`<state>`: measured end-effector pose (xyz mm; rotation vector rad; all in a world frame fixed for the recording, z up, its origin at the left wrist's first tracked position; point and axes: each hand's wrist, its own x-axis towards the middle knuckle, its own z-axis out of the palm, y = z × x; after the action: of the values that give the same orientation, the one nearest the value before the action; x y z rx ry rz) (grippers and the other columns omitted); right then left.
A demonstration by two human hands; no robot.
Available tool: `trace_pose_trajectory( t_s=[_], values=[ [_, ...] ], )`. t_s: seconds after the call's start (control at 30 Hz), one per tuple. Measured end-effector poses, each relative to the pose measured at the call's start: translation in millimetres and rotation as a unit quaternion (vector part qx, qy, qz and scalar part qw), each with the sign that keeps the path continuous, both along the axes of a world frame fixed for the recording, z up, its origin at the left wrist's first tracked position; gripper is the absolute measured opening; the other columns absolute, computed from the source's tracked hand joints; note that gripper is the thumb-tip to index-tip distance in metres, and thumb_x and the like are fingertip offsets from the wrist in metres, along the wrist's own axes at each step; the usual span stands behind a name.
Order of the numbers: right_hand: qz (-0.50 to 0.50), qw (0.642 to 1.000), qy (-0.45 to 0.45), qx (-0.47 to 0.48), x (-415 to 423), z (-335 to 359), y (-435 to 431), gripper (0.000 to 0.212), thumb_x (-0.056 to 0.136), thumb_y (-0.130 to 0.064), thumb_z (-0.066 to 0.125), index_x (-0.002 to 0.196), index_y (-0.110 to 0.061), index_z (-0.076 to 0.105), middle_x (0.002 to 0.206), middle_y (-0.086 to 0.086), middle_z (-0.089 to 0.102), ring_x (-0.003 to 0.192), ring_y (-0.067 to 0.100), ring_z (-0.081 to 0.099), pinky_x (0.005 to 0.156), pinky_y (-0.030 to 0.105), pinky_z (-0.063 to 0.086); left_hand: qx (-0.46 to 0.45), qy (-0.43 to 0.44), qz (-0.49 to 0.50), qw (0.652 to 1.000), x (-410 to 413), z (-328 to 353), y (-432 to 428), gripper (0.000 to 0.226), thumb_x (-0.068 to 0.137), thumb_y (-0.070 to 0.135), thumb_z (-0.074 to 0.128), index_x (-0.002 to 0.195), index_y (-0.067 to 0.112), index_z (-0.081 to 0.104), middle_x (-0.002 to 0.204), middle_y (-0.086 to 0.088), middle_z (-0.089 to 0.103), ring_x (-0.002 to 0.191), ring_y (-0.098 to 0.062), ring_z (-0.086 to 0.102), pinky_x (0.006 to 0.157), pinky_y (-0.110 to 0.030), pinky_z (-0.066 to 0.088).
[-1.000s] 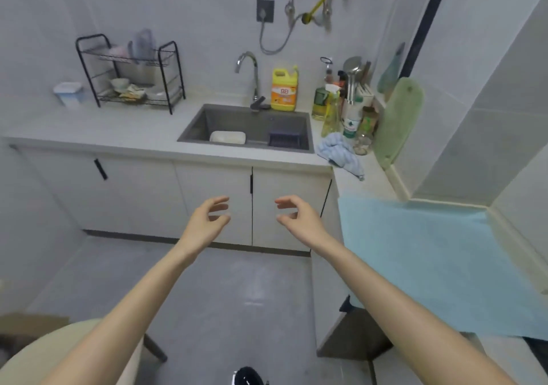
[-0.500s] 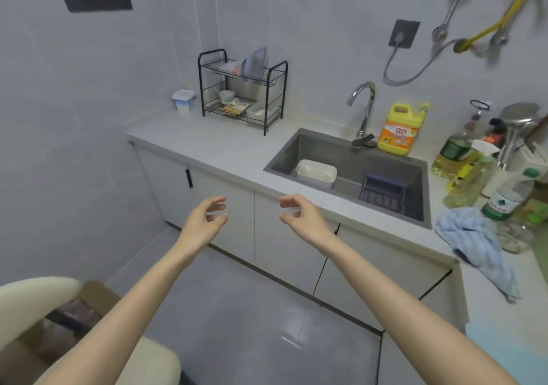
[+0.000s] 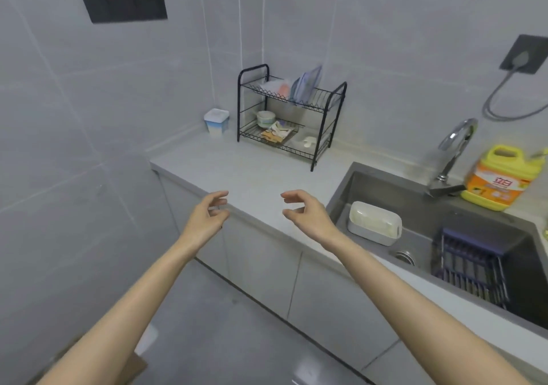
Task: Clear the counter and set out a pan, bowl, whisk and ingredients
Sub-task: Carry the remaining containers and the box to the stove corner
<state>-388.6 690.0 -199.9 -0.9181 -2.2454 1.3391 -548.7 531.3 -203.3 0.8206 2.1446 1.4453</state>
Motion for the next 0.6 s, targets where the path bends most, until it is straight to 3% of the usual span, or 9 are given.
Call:
trace_pose_trajectory(
  t_s=[0.17, 0.37, 0.5, 0.6],
  values=[
    [0.0, 1.0, 0.012, -0.012, -78, 4, 43, 0.032, 0.09, -0.013, 0.059, 0.121, -0.023, 0.059, 0.12, -0.005, 0.059, 0.076, 0.004, 0.06, 0.073, 0.016, 0.043, 0.015, 0.001, 0.0, 1.0, -80, 5, 44, 0.039, 0.092, 0.01, 0.054, 0.129, 0.022, 0.052, 0.123, 0.0, 0.056, 0.096, -0.01, 0.057, 0.081, -0.024, 0.046],
    [0.007, 1.0, 0.018, -0.021, -165, -1, 92, 0.032, 0.089, -0.011, 0.06, 0.119, -0.023, 0.06, 0.119, -0.005, 0.059, 0.075, 0.005, 0.06, 0.083, 0.026, 0.049, 0.017, 0.002, 0.019, 1.0, -170, 2, 94, 0.038, 0.09, 0.011, 0.057, 0.124, 0.027, 0.054, 0.121, 0.003, 0.058, 0.098, -0.012, 0.058, 0.085, -0.029, 0.048],
    [0.016, 0.999, 0.018, -0.027, -226, -15, 128, 0.033, 0.09, -0.012, 0.06, 0.12, -0.023, 0.059, 0.119, -0.005, 0.059, 0.075, 0.003, 0.06, 0.081, 0.023, 0.049, 0.006, 0.01, 0.029, 1.0, -225, -8, 129, 0.039, 0.089, 0.013, 0.058, 0.126, 0.026, 0.054, 0.119, 0.004, 0.057, 0.099, -0.014, 0.059, 0.092, -0.035, 0.049],
    [0.023, 0.999, 0.021, -0.032, -274, -27, 159, 0.032, 0.09, -0.012, 0.06, 0.12, -0.023, 0.059, 0.12, -0.005, 0.059, 0.073, 0.002, 0.059, 0.075, 0.018, 0.048, -0.005, 0.018, 0.034, 0.999, -271, -15, 159, 0.039, 0.09, 0.014, 0.059, 0.126, 0.027, 0.054, 0.118, 0.007, 0.056, 0.096, -0.008, 0.058, 0.088, -0.027, 0.046]
  ],
)
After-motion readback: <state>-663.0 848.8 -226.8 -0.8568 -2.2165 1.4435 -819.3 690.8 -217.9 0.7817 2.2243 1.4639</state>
